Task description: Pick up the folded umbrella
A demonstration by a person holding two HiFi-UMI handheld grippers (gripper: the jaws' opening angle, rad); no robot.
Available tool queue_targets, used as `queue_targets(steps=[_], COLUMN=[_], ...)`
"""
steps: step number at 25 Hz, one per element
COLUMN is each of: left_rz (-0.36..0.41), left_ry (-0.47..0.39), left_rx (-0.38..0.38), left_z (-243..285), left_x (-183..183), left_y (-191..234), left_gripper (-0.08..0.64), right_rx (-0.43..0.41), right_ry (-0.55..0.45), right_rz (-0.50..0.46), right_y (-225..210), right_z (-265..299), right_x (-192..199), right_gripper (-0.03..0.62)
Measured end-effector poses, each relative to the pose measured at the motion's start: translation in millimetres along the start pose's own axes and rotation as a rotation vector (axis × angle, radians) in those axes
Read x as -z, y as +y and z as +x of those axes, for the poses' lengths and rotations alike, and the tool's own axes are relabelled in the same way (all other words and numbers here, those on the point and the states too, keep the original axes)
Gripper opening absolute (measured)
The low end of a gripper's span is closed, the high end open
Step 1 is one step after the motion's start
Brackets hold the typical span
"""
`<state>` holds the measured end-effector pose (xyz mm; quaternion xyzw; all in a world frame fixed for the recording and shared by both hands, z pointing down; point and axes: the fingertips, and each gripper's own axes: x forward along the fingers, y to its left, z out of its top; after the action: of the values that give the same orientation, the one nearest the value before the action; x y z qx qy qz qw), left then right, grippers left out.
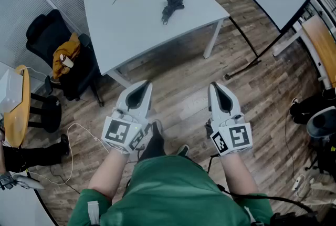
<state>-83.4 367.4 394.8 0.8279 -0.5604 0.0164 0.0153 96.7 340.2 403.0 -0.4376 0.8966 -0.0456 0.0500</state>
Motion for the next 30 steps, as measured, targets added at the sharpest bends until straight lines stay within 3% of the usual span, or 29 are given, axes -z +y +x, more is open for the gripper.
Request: queue_targets(steps=[7,12,20,30], left_rz=[-0.018,-0.027,-0.027,-0.031], left_ry=[0.012,-0.016,-0.089,-0.171], left_rx=[0.017,0.029,0.051,0.110], left_z=[-22,-24,-11,16], left_x=[-1,-12,-38,-63], left_y=[-46,-42,20,131], left_gripper=[0.014,0.015,0.015,0.015], right_rx=[0.031,0.060,0.077,0.212], right_ry=[-0.004,-0.020,-0.048,-0.084], right_rz=[-0.016,-0.093,-0.175,-0.207], right_y=[-4,0,27,52], right_z=[-57,-59,-12,62], right_x=[-9,-15,-40,-62], right_gripper=[0.003,0.003,0.003,0.003])
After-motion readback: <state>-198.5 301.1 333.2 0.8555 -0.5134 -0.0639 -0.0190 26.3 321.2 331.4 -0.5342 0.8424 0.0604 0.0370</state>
